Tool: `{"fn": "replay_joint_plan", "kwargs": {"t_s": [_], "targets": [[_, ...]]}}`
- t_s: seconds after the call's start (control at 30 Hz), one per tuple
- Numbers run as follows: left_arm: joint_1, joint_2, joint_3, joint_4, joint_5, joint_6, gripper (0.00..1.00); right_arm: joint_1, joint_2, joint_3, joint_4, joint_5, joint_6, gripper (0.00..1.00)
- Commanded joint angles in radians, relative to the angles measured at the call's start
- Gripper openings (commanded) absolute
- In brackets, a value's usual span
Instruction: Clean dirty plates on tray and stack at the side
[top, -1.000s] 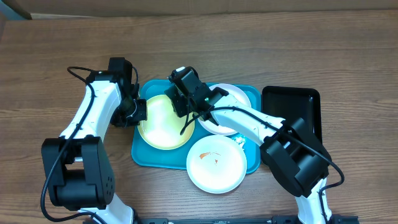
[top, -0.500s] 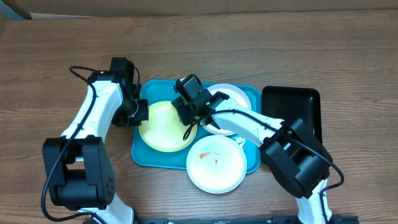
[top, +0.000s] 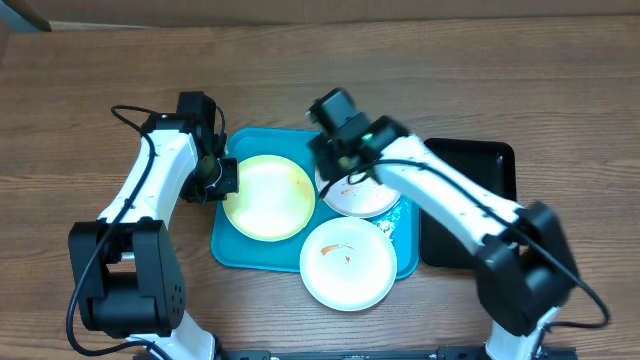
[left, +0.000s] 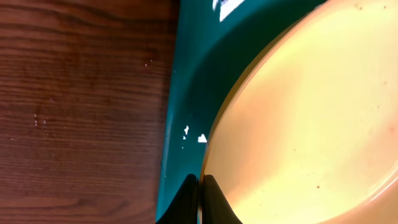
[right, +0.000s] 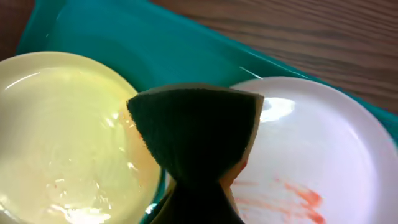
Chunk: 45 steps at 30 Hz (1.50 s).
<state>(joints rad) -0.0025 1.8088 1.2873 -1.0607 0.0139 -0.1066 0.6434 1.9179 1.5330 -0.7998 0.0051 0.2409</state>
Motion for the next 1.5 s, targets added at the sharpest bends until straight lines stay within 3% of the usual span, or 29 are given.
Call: {"fn": "replay_joint_plan", "kwargs": {"t_s": [0.0,0.17,0.3,0.43,0.57,0.77,0.87,0.97,1.0,1.17,1.47], "targets": [[0.0,-0.01,0.011,0.002,-0.072,-0.048,0.04,-0.058,-0.06,0.034,-0.048,-0.029,0.056,0.04],[-0.001,-0.012,0.046,-0.008,-0.099,-0.051,0.04,-0.181,-0.074,0.034,-0.158,-0.164,0.046,0.04],[-0.006,-0.012,0.045,-0.02,-0.024,-0.02,0.04,-0.212,-0.074,0.034,-0.16,-0.502,-0.21,0.04],[-0.029,-0.012,0.045,-0.111,0.113,0.044,0.04,-0.173,-0.074,0.031,-0.151,-0.447,-0.208,0.04],[-0.051,-0.012,0.043,-0.16,0.09,0.081,0.04,-0.12,-0.074,0.031,-0.142,-0.359,-0.208,0.04],[-0.038,-0.012,0.058,-0.164,-0.208,-0.154,0.04,-0.094,-0.074,0.031,-0.183,-0.168,-0.131,0.04],[-0.024,-0.012,0.09,-0.154,-0.11,-0.158,0.04,-0.115,-0.074,0.031,-0.197,-0.157,-0.108,0.04],[-0.026,-0.012,0.093,-0.13,0.141,0.026,0.04,-0.123,-0.074,0.031,-0.186,-0.256,-0.158,0.04],[-0.029,-0.012,0.092,-0.139,0.156,0.054,0.04,-0.123,-0.074,0.031,-0.181,-0.28,-0.172,0.04],[-0.034,-0.012,0.089,-0.203,0.049,0.039,0.04,-0.082,-0.074,0.031,-0.174,-0.31,-0.198,0.04],[-0.036,-0.012,0.089,-0.218,0.057,0.016,0.04,0.014,-0.048,0.03,-0.137,-0.294,-0.197,0.04]]}}
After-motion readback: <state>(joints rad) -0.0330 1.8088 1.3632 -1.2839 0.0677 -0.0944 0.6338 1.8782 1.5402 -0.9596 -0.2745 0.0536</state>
